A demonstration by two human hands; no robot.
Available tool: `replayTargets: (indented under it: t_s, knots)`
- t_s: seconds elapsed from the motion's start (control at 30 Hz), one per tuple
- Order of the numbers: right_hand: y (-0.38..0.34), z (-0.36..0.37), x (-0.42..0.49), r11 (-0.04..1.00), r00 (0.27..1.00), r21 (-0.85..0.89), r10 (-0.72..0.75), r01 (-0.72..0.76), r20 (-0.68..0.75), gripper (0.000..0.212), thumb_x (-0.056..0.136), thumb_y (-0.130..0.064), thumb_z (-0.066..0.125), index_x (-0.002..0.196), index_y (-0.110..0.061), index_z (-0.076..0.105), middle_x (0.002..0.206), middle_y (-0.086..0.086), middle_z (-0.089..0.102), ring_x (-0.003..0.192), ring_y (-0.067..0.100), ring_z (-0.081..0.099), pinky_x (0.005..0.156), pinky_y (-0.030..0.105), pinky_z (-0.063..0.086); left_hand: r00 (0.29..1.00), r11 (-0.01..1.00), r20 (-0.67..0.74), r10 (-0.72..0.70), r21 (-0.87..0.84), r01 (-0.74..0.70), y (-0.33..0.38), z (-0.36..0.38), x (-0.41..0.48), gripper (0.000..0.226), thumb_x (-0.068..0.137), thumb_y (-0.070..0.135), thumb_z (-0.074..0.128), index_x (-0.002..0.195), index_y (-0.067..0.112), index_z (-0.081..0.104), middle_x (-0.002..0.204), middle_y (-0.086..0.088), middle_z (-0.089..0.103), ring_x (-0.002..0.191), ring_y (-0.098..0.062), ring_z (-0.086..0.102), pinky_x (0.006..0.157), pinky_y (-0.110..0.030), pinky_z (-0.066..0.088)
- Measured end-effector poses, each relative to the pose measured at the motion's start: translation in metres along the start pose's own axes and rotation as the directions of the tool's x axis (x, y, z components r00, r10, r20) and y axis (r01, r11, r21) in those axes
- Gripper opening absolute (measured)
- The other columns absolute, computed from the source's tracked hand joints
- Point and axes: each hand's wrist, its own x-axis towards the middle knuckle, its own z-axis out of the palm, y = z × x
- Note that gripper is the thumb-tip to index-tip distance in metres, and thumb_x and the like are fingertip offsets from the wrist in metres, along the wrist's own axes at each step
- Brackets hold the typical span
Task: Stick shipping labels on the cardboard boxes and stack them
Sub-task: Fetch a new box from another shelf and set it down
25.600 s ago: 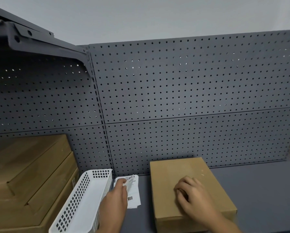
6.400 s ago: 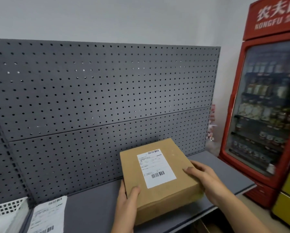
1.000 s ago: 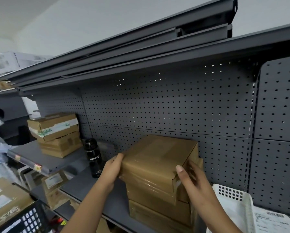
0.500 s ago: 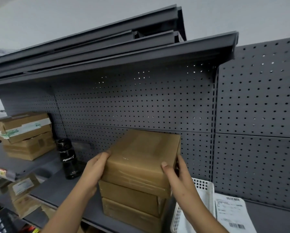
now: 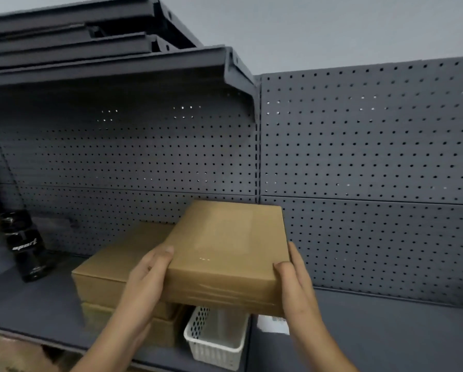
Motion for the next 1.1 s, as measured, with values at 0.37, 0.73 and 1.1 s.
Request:
replayTargets:
  t_s: [0.37, 0.73, 1.1]
  knots:
    - [0.002, -0.143, -0.023, 1.0, 0.984, -0.011, 0.018, -0.021, -0.178, 0.062, 0.087, -0.041, 0.056, 0.148, -0.04, 0.046, 0.138, -0.019, 0.059, 0.118, -0.008, 0.052, 0.095, 0.027, 0.043, 0.986, 0.994, 0.15, -0.066, -0.076, 0.078, -0.009, 0.125, -0.075, 0.041, 0.103, 0.047, 0.053, 0.141, 0.031, 0.049, 0.131, 0.008, 0.054, 0.099, -0.003, 0.055, 0.095, -0.032, 0.038]
    - [0.037, -0.289, -0.037, 0.99, 0.953, -0.126, 0.026, -0.067, -0.302, 0.049, 0.097, -0.028, 0.059, 0.146, -0.031, 0.052, 0.139, -0.011, 0.06, 0.123, 0.006, 0.055, 0.096, 0.026, 0.042, 0.947, 0.985, 0.277, -0.162, -0.015, 0.173, -0.062, 0.241, -0.146, 0.038, 0.103, 0.036, 0.057, 0.14, 0.028, 0.053, 0.13, 0.002, 0.059, 0.112, -0.019, 0.056, 0.095, -0.033, 0.04]
    - [0.092, -0.33, -0.026, 0.98, 0.948, -0.143, 0.087, -0.136, -0.307, 0.045, 0.103, -0.013, 0.051, 0.147, -0.022, 0.05, 0.136, -0.007, 0.059, 0.109, -0.014, 0.049, 0.083, 0.01, 0.039, 0.922, 0.981, 0.335, -0.193, 0.051, 0.186, -0.112, 0.277, -0.155, 0.048, 0.105, 0.027, 0.055, 0.152, 0.021, 0.047, 0.137, 0.002, 0.06, 0.119, -0.015, 0.057, 0.098, -0.028, 0.039]
